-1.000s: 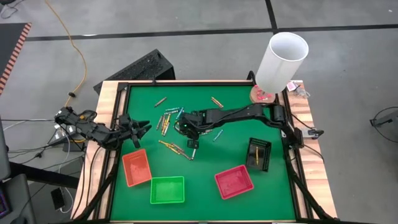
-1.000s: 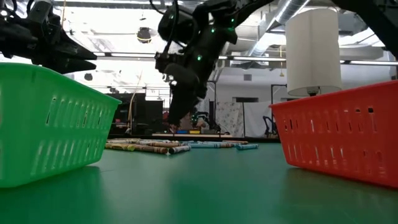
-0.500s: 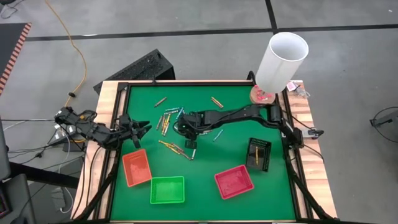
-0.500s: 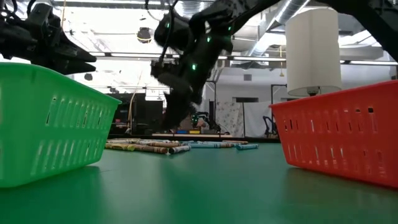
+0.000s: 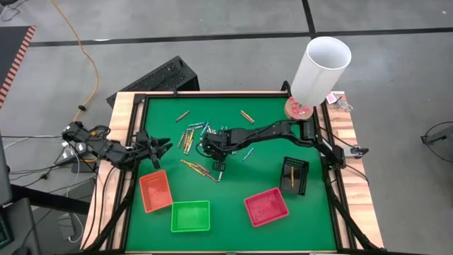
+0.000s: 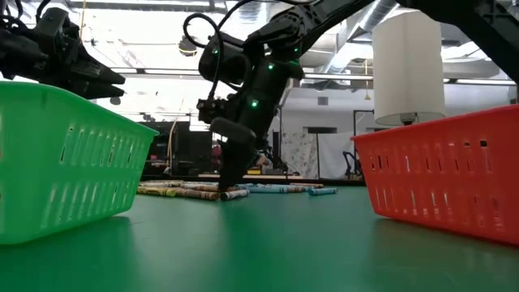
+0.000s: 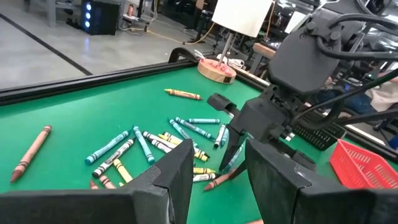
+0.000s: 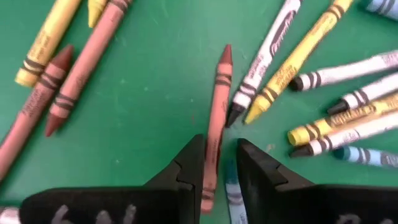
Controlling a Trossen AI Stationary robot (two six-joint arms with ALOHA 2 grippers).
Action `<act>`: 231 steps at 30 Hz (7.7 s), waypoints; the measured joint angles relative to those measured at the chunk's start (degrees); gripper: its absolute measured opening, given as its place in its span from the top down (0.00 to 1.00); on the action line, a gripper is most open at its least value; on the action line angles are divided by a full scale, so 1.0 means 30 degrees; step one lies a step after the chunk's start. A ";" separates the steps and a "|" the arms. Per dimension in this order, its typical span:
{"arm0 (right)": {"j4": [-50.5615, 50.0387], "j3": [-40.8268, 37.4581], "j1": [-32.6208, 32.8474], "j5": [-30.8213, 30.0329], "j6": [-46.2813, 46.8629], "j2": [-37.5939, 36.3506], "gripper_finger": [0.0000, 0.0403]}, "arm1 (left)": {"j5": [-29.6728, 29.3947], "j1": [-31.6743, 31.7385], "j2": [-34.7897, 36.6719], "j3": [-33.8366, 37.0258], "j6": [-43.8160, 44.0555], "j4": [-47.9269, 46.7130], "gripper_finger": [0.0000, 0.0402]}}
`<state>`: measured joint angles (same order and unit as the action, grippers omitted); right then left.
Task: Sort crayons
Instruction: Put the brown crayon into the orange bin
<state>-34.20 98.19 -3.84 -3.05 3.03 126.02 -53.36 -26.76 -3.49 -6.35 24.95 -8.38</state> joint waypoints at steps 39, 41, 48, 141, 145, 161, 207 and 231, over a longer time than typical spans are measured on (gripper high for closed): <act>-0.0732 0.4981 0.1172 -0.1505 0.0990 0.0617 1.00 | -0.0038 0.0000 0.0000 0.0000 0.0310 -0.0138 0.66; -0.0812 0.5280 0.1340 -0.1443 0.0905 0.0584 1.00 | -0.0386 0.0004 0.0000 0.0000 0.0291 -0.0131 0.66; 0.1656 0.5369 0.1661 -0.0025 0.0437 0.0698 1.00 | -0.0890 0.0000 0.0000 0.0000 0.0328 -0.0041 0.66; 1.4028 1.2101 0.2821 0.8619 -0.0678 0.9325 1.00 | -0.4714 0.0044 0.0182 -0.0255 -0.7461 0.5136 0.66; 1.3755 1.2101 0.2762 0.8609 -0.0670 0.9333 1.00 | -0.4714 0.0044 0.0182 -0.0255 -0.7461 0.5133 0.66; 1.3714 1.2101 0.2762 0.8466 -0.0866 0.9336 0.87 | -0.4707 0.0044 0.0182 -0.0255 -0.7468 0.5129 0.66; -0.5580 1.2079 0.1618 0.0099 0.3909 0.5599 0.84 | -0.4697 0.0036 0.0175 -0.0255 -0.7048 0.4422 0.66; -0.5459 1.1750 0.1802 -0.0029 0.4201 0.5894 0.84 | -0.4707 0.0041 0.0175 -0.0255 -0.6368 0.3539 0.66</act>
<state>-50.58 133.44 1.57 -3.14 15.63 143.70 -67.48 -26.64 -2.96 -7.11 5.85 2.24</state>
